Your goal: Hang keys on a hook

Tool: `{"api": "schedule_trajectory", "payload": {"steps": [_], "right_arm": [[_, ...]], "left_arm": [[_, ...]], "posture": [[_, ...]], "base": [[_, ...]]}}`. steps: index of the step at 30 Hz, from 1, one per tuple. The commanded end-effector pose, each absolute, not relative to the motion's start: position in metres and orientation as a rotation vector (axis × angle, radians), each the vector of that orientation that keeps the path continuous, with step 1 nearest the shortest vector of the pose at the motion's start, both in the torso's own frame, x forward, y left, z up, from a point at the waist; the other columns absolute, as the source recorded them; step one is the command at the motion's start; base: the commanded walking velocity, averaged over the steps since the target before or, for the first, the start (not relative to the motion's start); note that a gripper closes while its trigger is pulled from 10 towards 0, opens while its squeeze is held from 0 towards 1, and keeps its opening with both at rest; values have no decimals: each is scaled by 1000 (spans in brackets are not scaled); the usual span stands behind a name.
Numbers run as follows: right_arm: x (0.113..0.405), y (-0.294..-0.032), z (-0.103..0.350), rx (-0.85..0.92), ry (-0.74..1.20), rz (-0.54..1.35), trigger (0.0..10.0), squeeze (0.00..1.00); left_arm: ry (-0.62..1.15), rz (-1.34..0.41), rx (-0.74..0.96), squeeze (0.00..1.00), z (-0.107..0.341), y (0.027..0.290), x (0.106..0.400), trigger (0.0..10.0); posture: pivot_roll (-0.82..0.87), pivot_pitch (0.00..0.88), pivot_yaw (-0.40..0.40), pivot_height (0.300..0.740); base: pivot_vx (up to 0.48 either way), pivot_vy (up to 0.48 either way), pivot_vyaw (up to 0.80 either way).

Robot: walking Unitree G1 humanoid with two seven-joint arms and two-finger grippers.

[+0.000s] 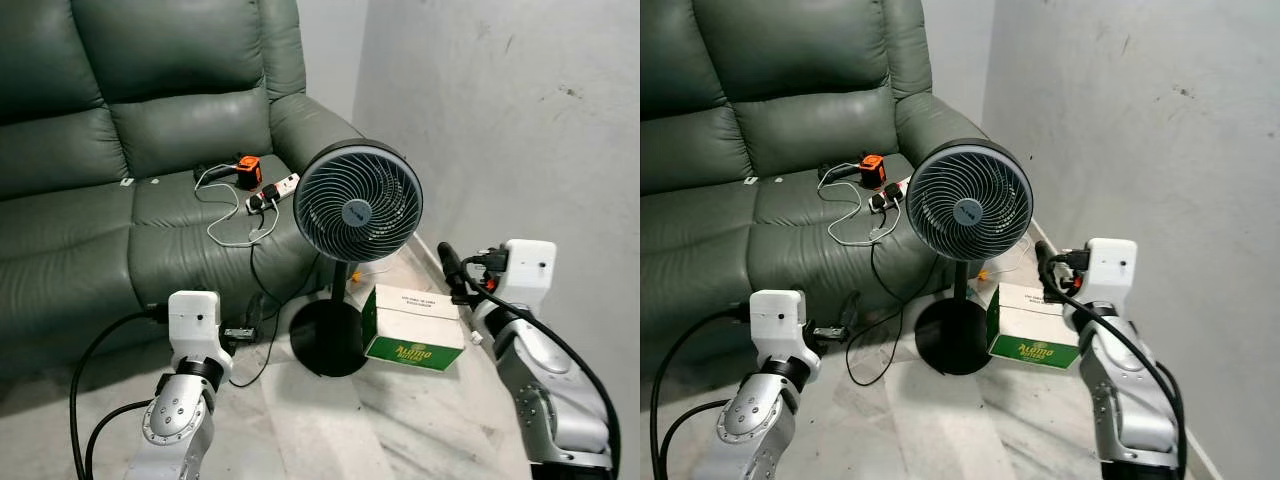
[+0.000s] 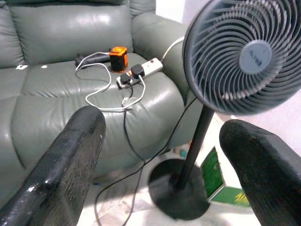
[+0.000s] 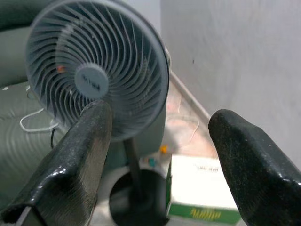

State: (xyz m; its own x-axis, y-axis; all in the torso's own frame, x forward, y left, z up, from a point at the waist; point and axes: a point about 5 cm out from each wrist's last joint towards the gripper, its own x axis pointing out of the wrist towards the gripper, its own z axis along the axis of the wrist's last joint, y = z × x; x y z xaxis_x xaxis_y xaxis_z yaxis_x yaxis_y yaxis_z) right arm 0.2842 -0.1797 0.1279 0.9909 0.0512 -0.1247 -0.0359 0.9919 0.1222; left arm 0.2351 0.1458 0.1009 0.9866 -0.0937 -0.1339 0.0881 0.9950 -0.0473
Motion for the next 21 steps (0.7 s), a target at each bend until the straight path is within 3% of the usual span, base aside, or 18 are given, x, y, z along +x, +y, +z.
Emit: {"api": "schedule_trajectory", "payload": {"steps": [1, 9, 21], "right_arm": [[280, -181, 126, 120, 139, 34, 10000, 0], [280, -181, 131, 91, 126, 36, 10000, 0], [282, -180, 131, 89, 112, 14, 10000, 0]], "left_arm": [[113, -106, -53, 0, 108, 148, 242, 10000], [84, -69, -38, 0, 115, 151, 260, 10000], [108, -58, -91, 0, 114, 158, 263, 10000]], "posture": [[92, 98, -15, 740], [57, 82, -15, 740], [71, 85, -12, 740]], "base": [[0, 0, -788], [0, 0, -786], [0, 0, -783]]}}
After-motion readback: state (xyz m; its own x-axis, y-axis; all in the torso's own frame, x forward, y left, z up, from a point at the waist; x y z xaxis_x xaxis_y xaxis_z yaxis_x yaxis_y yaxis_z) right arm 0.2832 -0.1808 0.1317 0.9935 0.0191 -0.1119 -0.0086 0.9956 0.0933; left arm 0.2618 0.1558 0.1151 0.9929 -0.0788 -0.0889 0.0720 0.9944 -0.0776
